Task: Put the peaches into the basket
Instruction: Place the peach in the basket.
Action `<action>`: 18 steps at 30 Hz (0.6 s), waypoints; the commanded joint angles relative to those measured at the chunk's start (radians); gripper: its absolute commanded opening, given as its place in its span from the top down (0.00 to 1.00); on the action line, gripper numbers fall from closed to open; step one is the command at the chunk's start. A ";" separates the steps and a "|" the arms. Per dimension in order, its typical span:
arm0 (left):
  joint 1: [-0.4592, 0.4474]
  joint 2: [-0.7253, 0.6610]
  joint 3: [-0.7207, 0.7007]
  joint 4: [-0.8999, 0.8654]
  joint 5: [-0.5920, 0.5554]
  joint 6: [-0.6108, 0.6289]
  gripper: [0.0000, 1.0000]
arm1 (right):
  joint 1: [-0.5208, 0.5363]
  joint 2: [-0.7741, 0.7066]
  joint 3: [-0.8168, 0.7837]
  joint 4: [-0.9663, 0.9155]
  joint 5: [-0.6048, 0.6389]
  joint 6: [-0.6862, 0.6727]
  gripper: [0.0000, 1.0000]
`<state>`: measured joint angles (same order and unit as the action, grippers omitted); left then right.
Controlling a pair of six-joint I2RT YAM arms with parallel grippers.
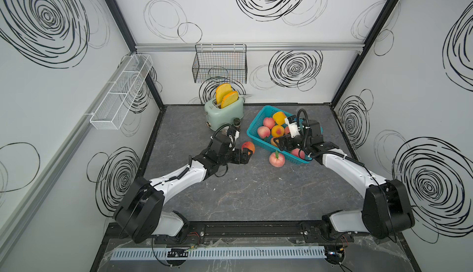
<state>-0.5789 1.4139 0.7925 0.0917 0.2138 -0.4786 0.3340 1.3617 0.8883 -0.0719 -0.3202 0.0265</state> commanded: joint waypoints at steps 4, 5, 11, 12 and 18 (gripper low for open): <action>-0.005 0.084 0.004 0.116 -0.052 -0.005 0.02 | 0.052 -0.056 -0.043 0.040 -0.151 0.000 0.05; -0.003 0.100 0.006 0.129 -0.055 -0.010 0.02 | 0.063 -0.065 -0.052 0.039 -0.150 -0.005 0.05; 0.007 0.200 0.027 0.194 -0.071 -0.031 0.02 | 0.128 -0.120 -0.112 0.058 -0.122 -0.036 0.05; 0.008 0.214 0.033 0.198 -0.074 -0.032 0.02 | 0.143 -0.122 -0.116 0.058 -0.109 -0.040 0.05; 0.009 0.262 0.036 0.260 -0.096 -0.046 0.02 | 0.201 -0.139 -0.160 0.064 -0.076 -0.039 0.04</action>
<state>-0.5762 1.6642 0.7990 0.2535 0.1463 -0.5060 0.5201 1.2522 0.7555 -0.0257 -0.4107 0.0101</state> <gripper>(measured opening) 0.984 0.956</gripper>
